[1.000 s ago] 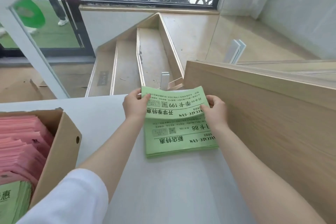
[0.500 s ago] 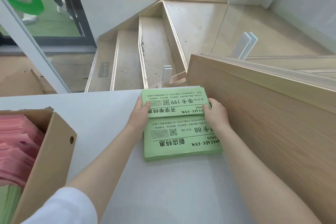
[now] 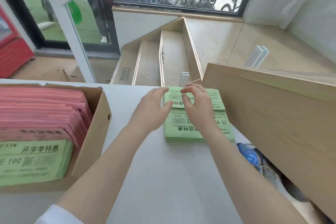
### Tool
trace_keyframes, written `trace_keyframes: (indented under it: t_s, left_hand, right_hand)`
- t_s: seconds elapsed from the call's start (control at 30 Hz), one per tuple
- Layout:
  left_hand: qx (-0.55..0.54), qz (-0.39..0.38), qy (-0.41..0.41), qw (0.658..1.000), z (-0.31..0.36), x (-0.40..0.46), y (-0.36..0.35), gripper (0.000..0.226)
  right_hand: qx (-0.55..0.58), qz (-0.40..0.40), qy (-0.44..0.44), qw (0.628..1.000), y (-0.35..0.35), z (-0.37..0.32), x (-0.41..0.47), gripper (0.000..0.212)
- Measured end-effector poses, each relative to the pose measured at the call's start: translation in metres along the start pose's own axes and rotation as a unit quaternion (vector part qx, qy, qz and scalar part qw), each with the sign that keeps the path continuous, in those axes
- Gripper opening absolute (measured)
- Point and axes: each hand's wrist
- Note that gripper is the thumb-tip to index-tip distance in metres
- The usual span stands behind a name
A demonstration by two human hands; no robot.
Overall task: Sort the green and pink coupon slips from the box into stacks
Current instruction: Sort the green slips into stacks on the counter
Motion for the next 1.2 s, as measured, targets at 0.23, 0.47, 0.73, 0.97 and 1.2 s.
trace_keyframes:
  t_s: [0.23, 0.47, 0.73, 0.97, 1.2]
  left_hand:
    - [-0.032, 0.118, -0.020, 0.992, -0.037, -0.094, 0.125, 0.022]
    - [0.179, 0.020, -0.041, 0.983, -0.132, -0.126, 0.227, 0.028]
    - [0.469, -0.201, -0.398, 0.762, -0.219, -0.081, 0.290, 0.068]
    - [0.446, -0.283, -0.397, 0.751, -0.258, -0.041, 0.295, 0.066]
    - [0.399, -0.270, -0.377, 0.791, -0.262, -0.039, 0.290, 0.077]
  right_hand:
    - [0.157, -0.131, 0.067, 0.977, -0.041, -0.083, -0.053, 0.024]
    - [0.131, -0.119, 0.178, 0.968, -0.101, -0.159, -0.091, 0.018]
    - [-0.144, -0.262, -0.036, 0.954, -0.175, -0.223, -0.112, 0.017]
    - [-0.215, -0.385, -0.257, 0.860, -0.195, -0.245, -0.102, 0.017]
    - [-0.268, -0.406, -0.275, 0.830, -0.216, -0.258, -0.103, 0.026]
Point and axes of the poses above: each hand's wrist, its own x-axis towards the middle knuckle, its own y-axis out of the back of the hand, z = x × y, and after that the axes turned 4 degrees about -x, right-handed
